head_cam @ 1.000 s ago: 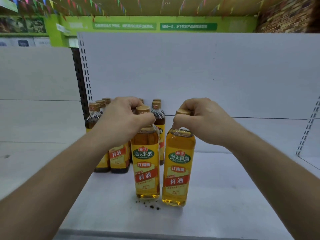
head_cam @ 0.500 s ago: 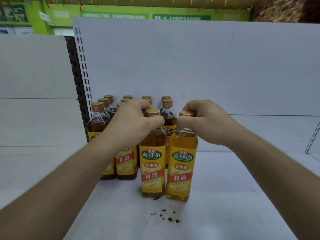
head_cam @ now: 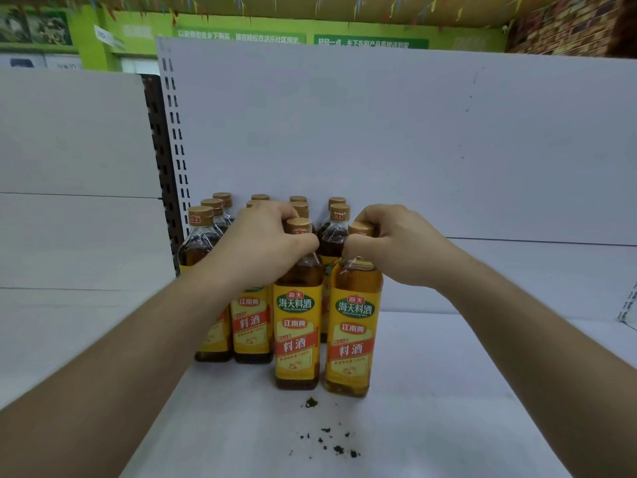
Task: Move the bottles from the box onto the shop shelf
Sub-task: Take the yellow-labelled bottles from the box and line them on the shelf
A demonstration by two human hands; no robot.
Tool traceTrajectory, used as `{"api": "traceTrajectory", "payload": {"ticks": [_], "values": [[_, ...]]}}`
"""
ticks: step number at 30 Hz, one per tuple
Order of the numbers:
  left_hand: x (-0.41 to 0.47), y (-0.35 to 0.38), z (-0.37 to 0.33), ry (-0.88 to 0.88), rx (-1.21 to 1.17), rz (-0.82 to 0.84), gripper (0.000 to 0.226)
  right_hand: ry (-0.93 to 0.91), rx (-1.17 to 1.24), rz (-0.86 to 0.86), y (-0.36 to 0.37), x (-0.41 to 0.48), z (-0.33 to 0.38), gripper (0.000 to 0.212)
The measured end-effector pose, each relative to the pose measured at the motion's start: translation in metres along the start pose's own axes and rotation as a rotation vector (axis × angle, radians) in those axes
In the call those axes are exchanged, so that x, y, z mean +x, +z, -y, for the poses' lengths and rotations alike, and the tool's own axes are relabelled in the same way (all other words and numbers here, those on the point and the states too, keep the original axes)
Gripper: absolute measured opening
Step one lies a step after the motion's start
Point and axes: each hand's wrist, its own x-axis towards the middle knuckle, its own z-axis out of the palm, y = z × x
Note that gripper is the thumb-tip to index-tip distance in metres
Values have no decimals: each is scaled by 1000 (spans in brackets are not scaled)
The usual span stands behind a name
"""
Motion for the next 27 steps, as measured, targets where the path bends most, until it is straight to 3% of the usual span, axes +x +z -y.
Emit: {"api": "traceTrajectory", "payload": {"ticks": [14,19,27], "values": [[15,-7,-4,60,338,14,32,23,-127,14,6,15,1,34],[18,-8,-7,62,554,-27,42,10,-154,6,9,21,0,38],[28,-2,-2,100,712,-77,45,1,-183,-11,15,27,-3,42]]}}
